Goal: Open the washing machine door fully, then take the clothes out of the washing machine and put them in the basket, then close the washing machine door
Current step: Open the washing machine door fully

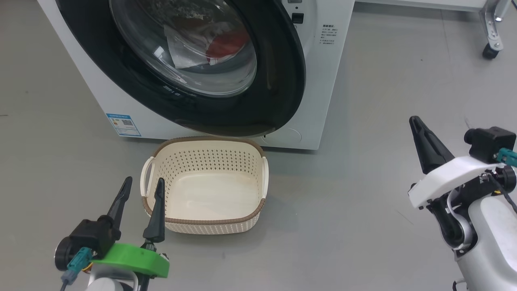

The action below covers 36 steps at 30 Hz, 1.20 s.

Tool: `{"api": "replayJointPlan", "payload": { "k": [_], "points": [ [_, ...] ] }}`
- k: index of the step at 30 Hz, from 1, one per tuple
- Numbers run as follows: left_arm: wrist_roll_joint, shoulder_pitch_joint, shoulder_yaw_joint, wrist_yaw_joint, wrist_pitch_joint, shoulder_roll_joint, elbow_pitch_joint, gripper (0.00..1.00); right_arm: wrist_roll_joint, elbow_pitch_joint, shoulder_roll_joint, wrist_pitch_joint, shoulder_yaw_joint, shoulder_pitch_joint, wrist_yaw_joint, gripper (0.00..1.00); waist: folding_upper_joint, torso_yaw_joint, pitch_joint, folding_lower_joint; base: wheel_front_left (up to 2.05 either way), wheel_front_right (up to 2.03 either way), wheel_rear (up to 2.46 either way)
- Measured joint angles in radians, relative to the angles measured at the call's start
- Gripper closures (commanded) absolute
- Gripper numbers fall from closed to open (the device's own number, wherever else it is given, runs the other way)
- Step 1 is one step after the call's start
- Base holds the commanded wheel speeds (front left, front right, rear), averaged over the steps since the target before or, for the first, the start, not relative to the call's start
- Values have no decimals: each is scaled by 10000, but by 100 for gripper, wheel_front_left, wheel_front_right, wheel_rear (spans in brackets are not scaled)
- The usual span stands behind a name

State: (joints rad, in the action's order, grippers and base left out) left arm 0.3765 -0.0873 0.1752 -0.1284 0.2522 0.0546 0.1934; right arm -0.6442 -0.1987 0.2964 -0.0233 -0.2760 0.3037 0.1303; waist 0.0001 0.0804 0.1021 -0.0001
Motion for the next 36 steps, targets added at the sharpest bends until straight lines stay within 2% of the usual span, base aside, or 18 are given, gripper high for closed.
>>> {"api": "replayJointPlan", "payload": {
  "k": [4,5,6,7,8,14,24,36],
  "points": [
    [0,110,-107,0,0,0,-86,0,113,102,-274,811,405,-793,-360,100,0,-154,-130,0,0,0,0],
    [0,112,-134,0,0,0,-104,0,113,104,-351,989,495,-931,-466,53,0,-171,-140,0,0,0,0],
    [0,114,-161,0,0,-2,-121,0,123,119,-389,1143,527,-1068,-541,53,0,-187,-147,0,0,0,0],
    [-2,122,-190,0,0,-2,-136,0,150,130,-430,1292,552,-1197,-616,19,0,-202,-153,0,0,0,0],
    [-2,135,-221,0,0,-2,-142,0,182,144,-468,1434,581,-1317,-658,0,0,-216,-157,0,0,0,0],
    [-188,171,-403,0,0,-4,-188,0,763,144,-430,1845,322,-1824,-815,0,0,-291,-170,0,0,0,0],
    [-209,278,-596,0,0,-12,-253,0,823,192,-639,2272,311,-2135,-1053,0,0,-385,-147,0,0,0,0],
    [-274,320,-466,0,0,-19,-253,0,823,328,-725,2403,324,-2136,-1055,0,0,-457,-101,0,0,0,0]
  ]
}}
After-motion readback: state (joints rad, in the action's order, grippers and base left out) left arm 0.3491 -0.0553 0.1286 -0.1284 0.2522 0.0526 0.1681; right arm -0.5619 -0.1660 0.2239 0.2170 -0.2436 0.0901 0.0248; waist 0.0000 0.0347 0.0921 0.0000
